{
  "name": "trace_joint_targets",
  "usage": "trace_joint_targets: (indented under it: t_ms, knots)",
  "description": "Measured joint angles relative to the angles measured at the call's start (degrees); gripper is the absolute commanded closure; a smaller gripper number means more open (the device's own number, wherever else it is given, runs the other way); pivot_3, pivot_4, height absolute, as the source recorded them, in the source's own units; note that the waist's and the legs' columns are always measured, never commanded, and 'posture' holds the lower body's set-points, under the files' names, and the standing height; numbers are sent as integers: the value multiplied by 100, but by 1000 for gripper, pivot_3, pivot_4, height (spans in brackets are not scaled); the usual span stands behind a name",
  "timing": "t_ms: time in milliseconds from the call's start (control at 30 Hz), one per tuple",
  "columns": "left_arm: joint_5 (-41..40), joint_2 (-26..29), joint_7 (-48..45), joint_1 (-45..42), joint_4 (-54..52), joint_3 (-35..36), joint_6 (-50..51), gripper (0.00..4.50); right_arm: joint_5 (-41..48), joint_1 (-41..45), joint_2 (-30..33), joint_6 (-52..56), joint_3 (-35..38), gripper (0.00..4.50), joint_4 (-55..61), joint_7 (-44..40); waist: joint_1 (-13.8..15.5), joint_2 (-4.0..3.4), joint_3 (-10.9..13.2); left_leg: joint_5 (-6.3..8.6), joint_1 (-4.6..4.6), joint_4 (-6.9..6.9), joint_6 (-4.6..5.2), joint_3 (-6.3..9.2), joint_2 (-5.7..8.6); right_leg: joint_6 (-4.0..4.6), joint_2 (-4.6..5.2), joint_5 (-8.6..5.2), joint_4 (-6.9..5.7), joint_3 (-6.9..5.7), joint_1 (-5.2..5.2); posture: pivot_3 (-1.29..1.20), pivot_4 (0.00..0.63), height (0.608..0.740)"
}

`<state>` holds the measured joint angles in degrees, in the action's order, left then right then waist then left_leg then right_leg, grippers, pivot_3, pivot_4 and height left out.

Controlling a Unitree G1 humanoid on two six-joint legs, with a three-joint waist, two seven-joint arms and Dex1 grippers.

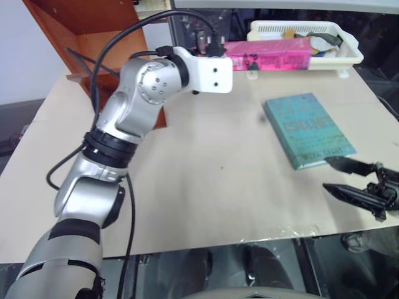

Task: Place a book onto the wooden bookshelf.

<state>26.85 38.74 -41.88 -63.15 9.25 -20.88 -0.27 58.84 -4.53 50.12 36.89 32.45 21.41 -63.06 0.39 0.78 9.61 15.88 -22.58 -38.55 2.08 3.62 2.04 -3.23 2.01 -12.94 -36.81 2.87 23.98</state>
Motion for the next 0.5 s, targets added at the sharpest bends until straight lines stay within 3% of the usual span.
trace_joint_targets:
  t_ms: [500]
  knots:
    - [583, 948, -163, -230, 475, 146, -67, 3957, -430, 1717, 178, -350, -581, 0, -1147, -671, 24, 2, 3, 3, -18, -25, 5, 6, 1, 0, 2, 1, -13, -6, 8, 0, 150, 740]
